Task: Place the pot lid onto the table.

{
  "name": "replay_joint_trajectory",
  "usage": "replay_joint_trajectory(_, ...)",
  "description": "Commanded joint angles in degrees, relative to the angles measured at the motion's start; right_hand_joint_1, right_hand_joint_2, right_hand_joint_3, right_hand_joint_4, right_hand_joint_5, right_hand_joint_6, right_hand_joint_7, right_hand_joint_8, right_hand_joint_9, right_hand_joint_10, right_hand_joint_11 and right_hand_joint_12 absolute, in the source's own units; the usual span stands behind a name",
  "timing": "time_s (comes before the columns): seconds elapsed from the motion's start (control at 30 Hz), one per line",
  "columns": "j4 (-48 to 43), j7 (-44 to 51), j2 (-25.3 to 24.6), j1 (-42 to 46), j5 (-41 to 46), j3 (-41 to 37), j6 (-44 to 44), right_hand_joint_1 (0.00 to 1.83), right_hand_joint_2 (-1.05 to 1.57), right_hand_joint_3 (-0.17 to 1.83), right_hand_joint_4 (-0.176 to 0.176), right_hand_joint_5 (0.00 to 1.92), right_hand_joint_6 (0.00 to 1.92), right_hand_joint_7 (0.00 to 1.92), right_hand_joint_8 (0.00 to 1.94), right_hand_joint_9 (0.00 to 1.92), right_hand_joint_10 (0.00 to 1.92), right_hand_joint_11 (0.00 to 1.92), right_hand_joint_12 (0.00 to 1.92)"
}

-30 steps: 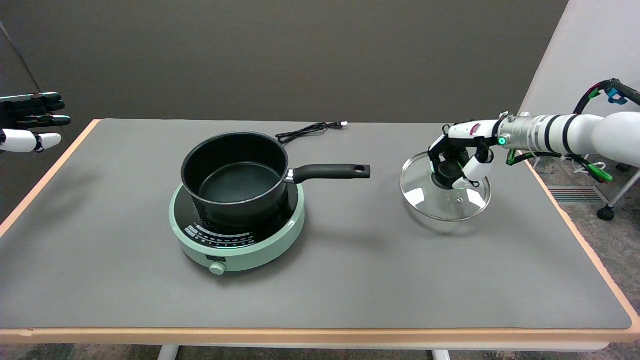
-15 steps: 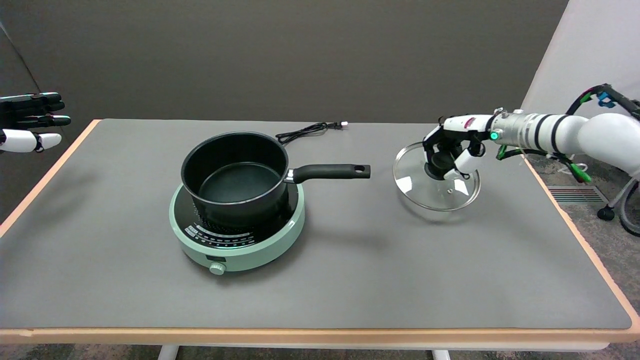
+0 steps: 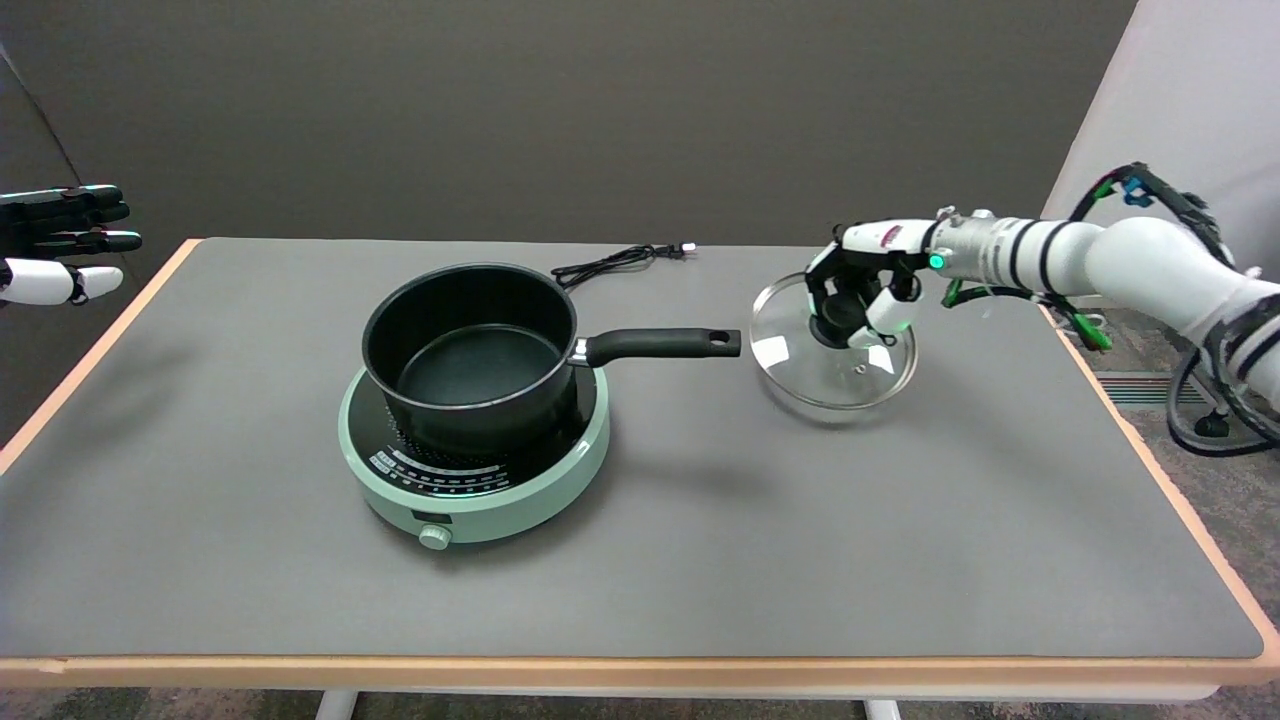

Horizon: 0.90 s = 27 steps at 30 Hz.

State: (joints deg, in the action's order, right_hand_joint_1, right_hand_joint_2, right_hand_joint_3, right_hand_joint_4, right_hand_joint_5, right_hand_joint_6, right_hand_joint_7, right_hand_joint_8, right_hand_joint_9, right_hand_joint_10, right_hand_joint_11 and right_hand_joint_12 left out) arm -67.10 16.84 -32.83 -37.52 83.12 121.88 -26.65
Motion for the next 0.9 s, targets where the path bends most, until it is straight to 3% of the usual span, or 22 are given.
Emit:
replay_joint_trajectory(0.03,7.98,0.84,-6.86,-12.11,-0.23,12.22,2.21,1.37,0.8,0.64,0.176,0.73,1.16,0.96,1.22,0.85,1.44,0.71,1.16)
replay_joint_trajectory(0.9,24.04,5.56,-11.62,-13.87,-2.39,16.31,10.04,1.37,0.82,0.63,0.176,0.72,1.16,0.95,1.23,0.84,1.46,0.7,1.12)
